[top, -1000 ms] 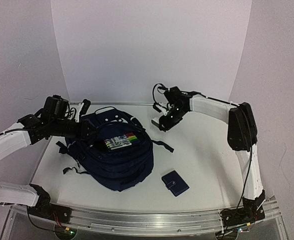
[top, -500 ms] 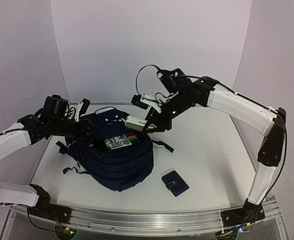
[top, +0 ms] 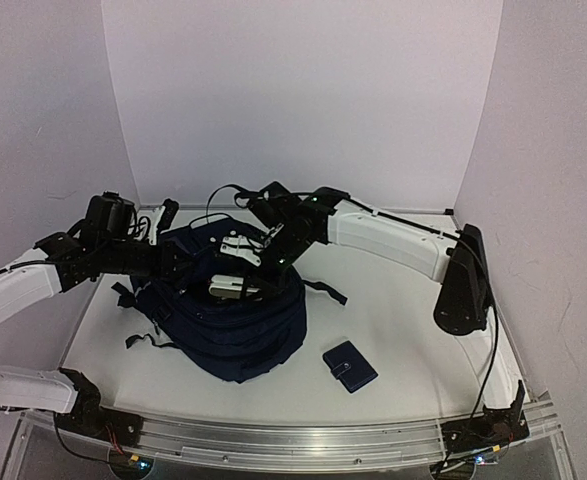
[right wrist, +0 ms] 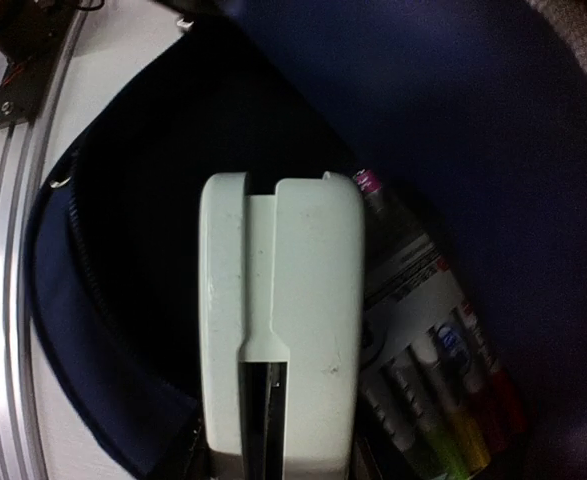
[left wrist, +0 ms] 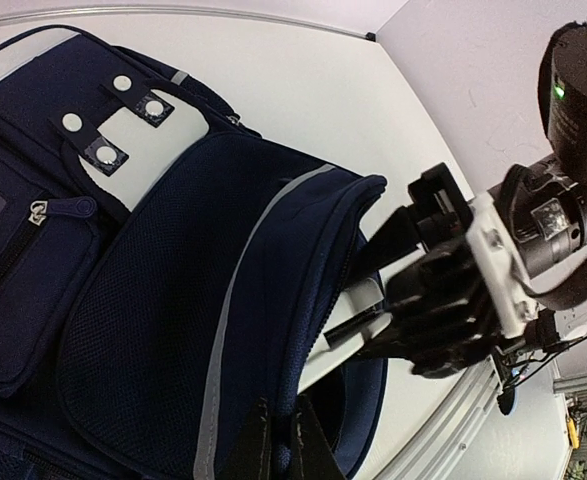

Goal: Pack the student bag
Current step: Place the stationery in the student bag.

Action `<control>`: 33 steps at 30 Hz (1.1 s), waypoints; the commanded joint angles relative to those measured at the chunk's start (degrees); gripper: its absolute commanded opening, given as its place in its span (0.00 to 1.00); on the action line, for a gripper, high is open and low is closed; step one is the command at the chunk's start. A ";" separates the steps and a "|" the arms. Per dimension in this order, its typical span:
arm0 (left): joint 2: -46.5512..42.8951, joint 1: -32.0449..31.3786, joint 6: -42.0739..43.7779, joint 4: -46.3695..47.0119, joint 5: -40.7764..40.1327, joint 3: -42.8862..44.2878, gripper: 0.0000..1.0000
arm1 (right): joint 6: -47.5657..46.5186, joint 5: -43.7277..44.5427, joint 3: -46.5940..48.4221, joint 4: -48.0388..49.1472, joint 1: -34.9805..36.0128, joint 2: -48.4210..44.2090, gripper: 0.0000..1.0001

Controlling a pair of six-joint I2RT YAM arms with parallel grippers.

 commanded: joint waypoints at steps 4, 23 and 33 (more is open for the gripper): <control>-2.36 0.77 -1.14 3.28 -0.87 -0.09 0.00 | 2.93 8.65 10.40 2.32 0.50 4.37 0.62; -2.79 1.08 -2.10 4.35 -1.55 -2.38 0.00 | 5.94 1.07 -9.22 5.18 -4.62 -15.00 0.88; -2.54 1.17 -3.19 4.44 -1.96 -3.96 0.00 | 1.89 -0.74 -3.89 5.20 -9.02 -6.06 0.86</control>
